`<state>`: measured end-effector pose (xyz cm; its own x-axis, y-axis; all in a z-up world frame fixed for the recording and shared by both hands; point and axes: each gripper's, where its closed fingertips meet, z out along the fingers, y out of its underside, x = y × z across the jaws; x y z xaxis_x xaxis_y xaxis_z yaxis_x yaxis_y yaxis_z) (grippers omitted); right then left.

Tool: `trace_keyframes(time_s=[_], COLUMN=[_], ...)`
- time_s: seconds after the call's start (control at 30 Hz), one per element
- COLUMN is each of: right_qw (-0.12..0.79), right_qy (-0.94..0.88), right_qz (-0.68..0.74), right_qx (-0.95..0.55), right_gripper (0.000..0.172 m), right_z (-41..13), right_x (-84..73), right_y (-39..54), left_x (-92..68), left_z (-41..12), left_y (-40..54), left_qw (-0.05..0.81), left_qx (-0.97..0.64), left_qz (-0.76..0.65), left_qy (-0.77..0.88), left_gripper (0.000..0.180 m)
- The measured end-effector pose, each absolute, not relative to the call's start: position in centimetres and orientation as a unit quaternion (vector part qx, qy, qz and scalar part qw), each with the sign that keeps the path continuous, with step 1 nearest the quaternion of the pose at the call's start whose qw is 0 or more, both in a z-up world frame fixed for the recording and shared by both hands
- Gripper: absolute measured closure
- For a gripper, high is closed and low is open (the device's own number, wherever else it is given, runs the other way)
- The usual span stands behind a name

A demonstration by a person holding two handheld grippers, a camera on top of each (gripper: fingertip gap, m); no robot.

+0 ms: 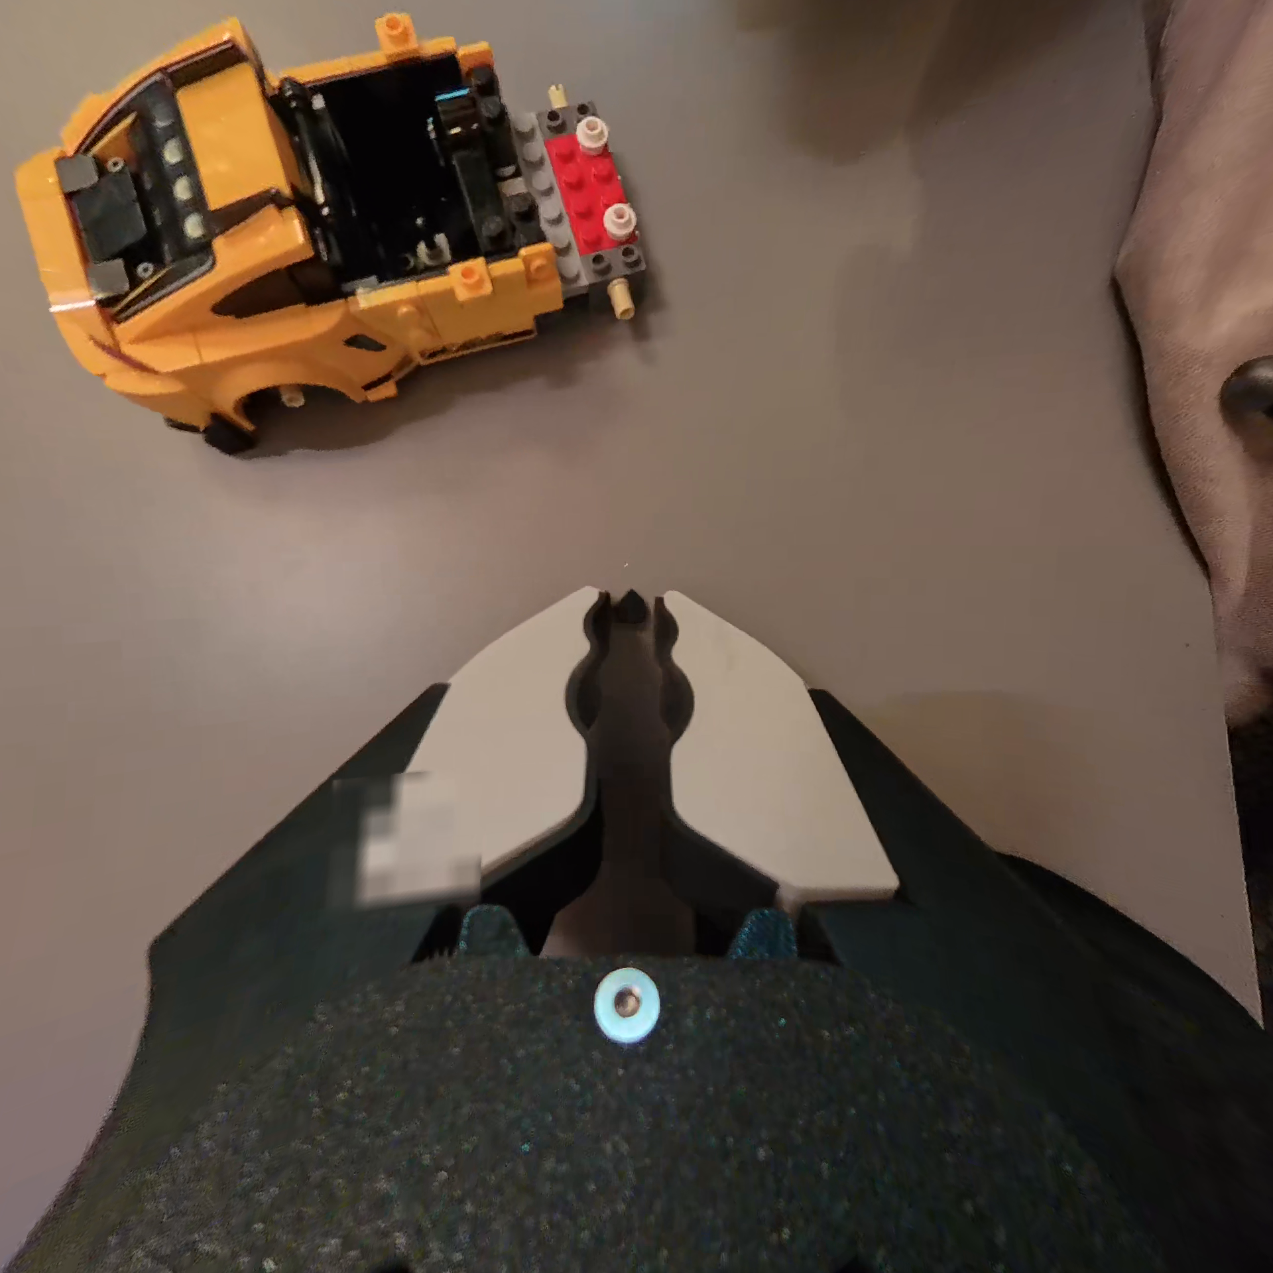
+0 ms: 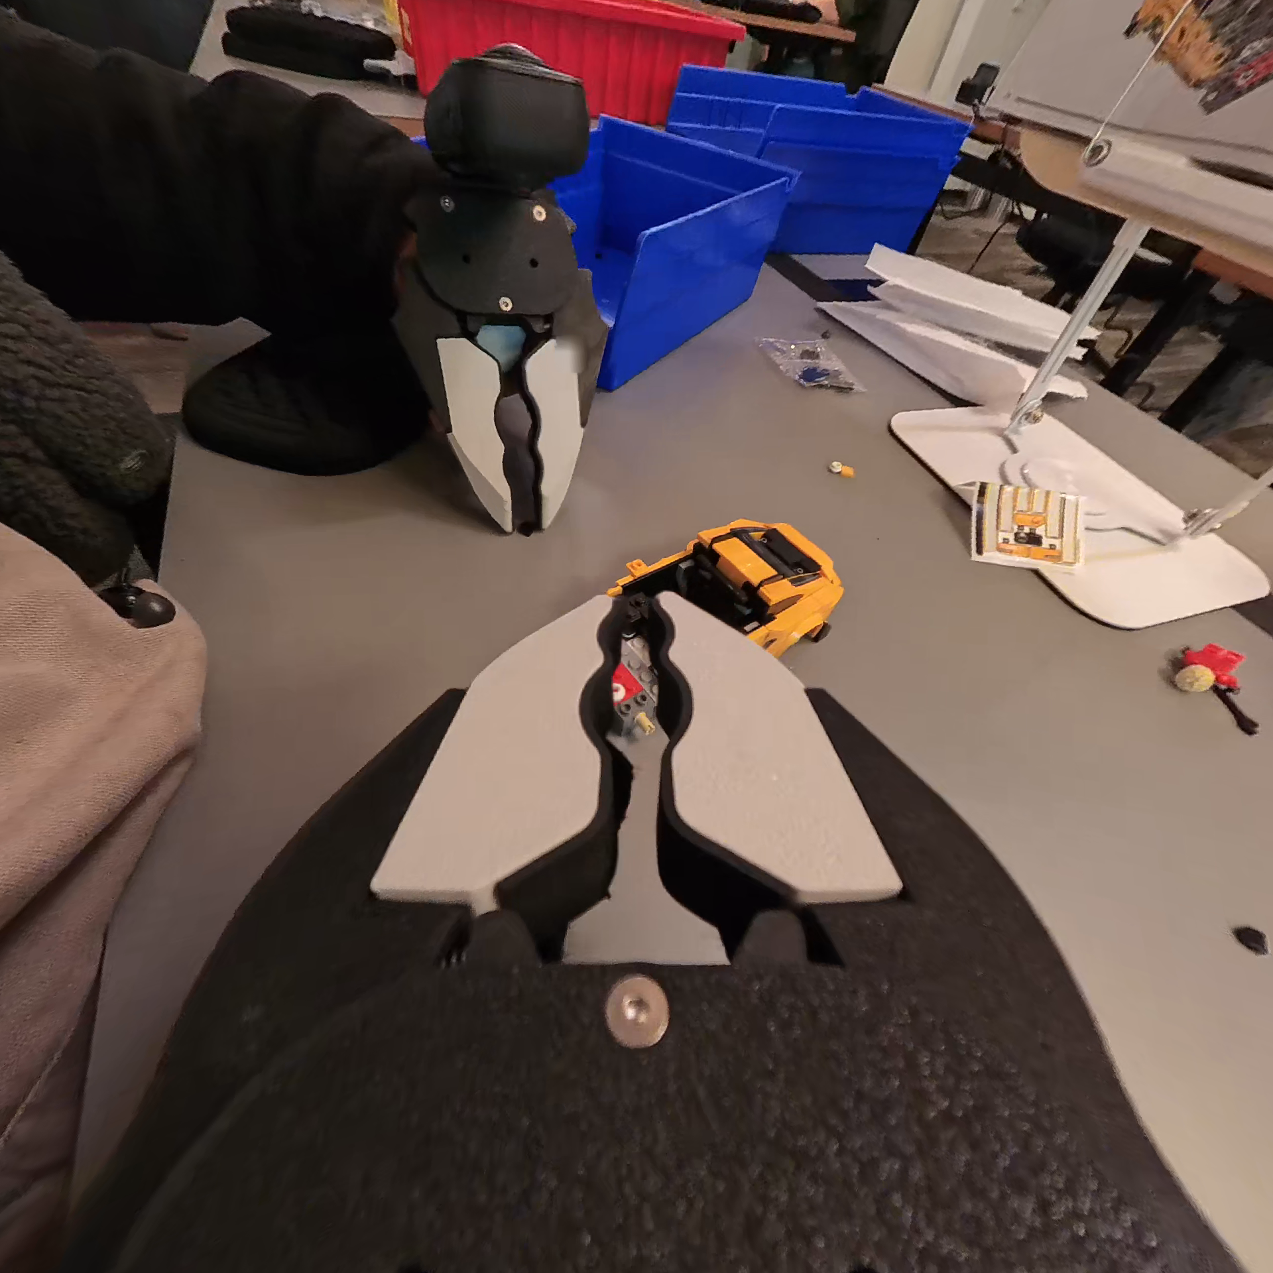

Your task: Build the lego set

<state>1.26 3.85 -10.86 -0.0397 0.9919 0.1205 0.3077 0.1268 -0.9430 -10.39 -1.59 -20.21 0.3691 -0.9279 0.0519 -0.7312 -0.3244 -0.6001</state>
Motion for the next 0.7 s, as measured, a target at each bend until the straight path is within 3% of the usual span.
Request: trace_keyframes(time_s=[0.2,0.33,0.47,0.7], right_qw=[0.437,0.415,0.375,0.296], right_qy=[-0.606,-0.603,-0.544,-0.419], right_qz=[0.376,0.362,0.445,0.599], right_qx=[-0.549,-0.577,-0.604,-0.615], right_gripper=[0.162,0.163,0.162,0.154], right_z=[-11.2,-11.8,-10.8,-7.6], right_x=[0.7,0.1,-0.8,-1.5], right_y=[3.8,3.0,1.7,1.8], left_x=[-8.8,-6.6,-4.8,-1.6], left_z=[-20.1,-17.6,-12.6,-8.1], left_y=[-1.4,0.5,2.2,2.0], left_qw=[0.28,0.399,0.534,0.639], left_qx=[-0.796,-0.776,-0.708,-0.602], left_qz=[-0.188,-0.12,-0.006,0.078], left_qy=[0.504,0.474,0.462,0.473], left_gripper=[0.171,0.172,0.172,0.172])
